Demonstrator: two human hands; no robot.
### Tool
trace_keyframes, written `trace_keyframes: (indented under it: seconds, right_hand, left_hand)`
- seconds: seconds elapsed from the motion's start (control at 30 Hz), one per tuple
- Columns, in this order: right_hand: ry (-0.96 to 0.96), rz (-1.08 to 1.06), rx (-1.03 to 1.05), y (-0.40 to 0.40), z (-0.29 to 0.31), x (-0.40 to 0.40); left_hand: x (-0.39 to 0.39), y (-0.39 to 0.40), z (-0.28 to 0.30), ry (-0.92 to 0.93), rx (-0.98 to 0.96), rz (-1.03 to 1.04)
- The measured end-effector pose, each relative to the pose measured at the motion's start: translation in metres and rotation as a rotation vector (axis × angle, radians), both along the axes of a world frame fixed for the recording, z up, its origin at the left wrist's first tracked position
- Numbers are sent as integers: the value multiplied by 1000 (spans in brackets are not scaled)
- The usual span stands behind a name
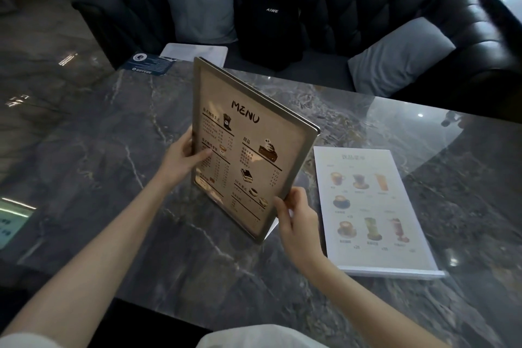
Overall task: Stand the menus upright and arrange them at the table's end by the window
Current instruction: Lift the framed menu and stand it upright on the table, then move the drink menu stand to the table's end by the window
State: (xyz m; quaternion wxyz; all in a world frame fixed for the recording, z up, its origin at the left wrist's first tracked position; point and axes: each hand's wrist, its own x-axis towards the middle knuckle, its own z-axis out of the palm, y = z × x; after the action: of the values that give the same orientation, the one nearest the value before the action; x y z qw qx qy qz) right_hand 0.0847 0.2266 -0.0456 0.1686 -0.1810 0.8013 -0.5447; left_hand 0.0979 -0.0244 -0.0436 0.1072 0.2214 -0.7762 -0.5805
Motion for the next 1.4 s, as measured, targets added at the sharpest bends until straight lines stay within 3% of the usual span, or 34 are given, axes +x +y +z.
trace_keyframes:
  seconds: [0.23, 0.33, 0.53, 0.6, 0.67, 0.77, 0.93, 1.03, 1.27, 1.4]
  right_hand:
    - [47, 80, 37, 4, 4, -5]
    - [75, 156, 81, 8, 8, -9]
    - [325, 412, 474, 18, 22, -33]
    - [395, 521, 533, 24, 28, -43]
    - [473, 560, 585, 35, 33, -54]
    - [496, 456, 638, 62, 33, -74]
    - [432, 253, 787, 134, 12, -98]
    - [385, 182, 891, 177, -11, -99]
    - [46, 39, 981, 234, -54, -102]
    - [-138, -68, 825, 239, -57, -107]
  left_hand:
    - [2, 3, -4, -23, -15, 16]
    - [3, 10, -6, -75, -114, 63]
    - [8, 75, -1, -105, -435, 271]
    - [17, 106, 0, -32, -545, 305]
    - [24, 135, -2, 168, -604, 322]
    - [27, 174, 0, 363, -604, 367]
    - [20, 223, -17, 501, -949, 79]
    - [4, 245, -37, 340, -942, -63]
    - [-27, 273, -80, -502, -810, -335]
    - [-32, 278, -83, -626, -625, -292]
